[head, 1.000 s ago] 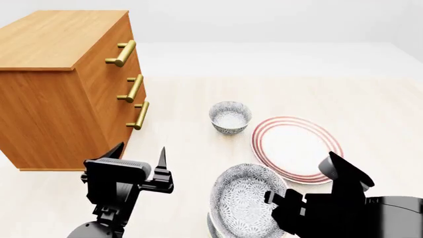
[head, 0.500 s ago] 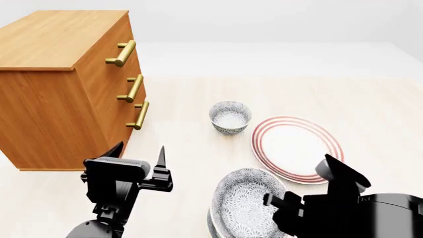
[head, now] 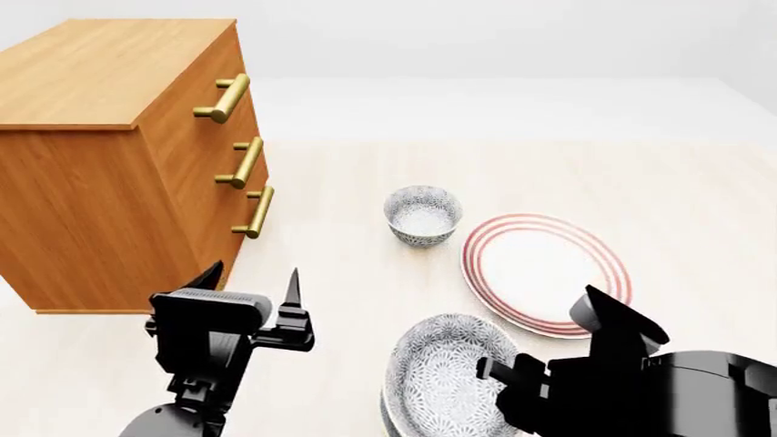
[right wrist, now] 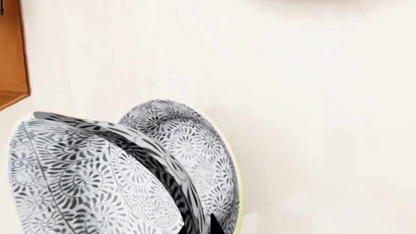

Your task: Stack the bowl in the middle on the bowl at the back.

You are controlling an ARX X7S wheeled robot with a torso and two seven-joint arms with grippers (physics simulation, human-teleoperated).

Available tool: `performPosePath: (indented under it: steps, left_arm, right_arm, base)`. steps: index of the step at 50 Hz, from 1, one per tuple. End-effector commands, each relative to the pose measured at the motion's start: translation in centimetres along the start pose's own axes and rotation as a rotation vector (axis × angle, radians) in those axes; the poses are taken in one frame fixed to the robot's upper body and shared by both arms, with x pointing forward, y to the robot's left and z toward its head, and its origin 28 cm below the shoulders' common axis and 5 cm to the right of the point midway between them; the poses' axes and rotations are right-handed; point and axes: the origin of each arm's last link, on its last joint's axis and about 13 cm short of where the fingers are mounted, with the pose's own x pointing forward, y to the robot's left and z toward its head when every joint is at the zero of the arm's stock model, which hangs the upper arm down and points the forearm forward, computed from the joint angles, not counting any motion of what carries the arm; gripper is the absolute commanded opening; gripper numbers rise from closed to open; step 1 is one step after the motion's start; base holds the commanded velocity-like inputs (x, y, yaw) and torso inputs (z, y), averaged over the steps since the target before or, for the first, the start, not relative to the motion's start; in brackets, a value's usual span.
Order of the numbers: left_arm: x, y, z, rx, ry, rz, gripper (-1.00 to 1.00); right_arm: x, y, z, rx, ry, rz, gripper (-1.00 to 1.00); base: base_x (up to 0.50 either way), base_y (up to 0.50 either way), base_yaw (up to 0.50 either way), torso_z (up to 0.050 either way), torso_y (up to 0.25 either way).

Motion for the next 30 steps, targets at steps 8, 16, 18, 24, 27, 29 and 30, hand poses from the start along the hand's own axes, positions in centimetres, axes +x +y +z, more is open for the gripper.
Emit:
performPosePath:
  steps: [8, 16, 18, 24, 27, 29, 30]
  left_arm:
    - [-0.05, 0.22, -0.27, -0.009, 0.005, 0.013, 1.0]
    - [-0.1, 0.24, -0.22, -0.009, 0.004, 0.015, 1.0]
    - [-0.11, 0.24, -0.22, -0.009, 0.004, 0.016, 1.0]
    - [-0.12, 0.17, -0.1, -0.009, 0.002, 0.013, 1.0]
    - [-0.12, 0.14, -0.04, -0.009, 0.0, 0.011, 1.0]
    - [-0.09, 0.13, -0.02, -0.01, -0.001, 0.01, 1.0]
    - [-0.09, 0.13, -0.01, -0.011, -0.001, 0.009, 1.0]
  right_arm:
    - [0.63, 0.24, 0.4, -0.011, 0.014, -0.009, -1.0]
    - [0.97, 0.21, 0.44, -0.016, 0.019, -0.008, -1.0]
    - [0.96, 0.22, 0.45, -0.018, 0.018, -0.007, -1.0]
    - [0.72, 0.21, 0.45, -0.024, 0.011, -0.008, -1.0]
    - [0.58, 0.29, 0.44, -0.03, 0.009, -0.008, -1.0]
    - [0.48, 0.36, 0.41, -0.035, 0.007, -0.008, -1.0]
    - [0.44, 0.4, 0.38, -0.039, 0.007, -0.008, 1.0]
  base:
    - [0.0, 0.0, 0.0, 0.0, 0.0]
    - [0.0, 0.0, 0.0, 0.0, 0.0]
    - [0.0, 0.0, 0.0, 0.0, 0.0]
    - [0.0, 0.0, 0.0, 0.0, 0.0]
    - [0.0, 0.0, 0.0, 0.0, 0.0]
    - [0.0, 0.0, 0.0, 0.0, 0.005]
    - [0.0, 0.0, 0.0, 0.0, 0.0]
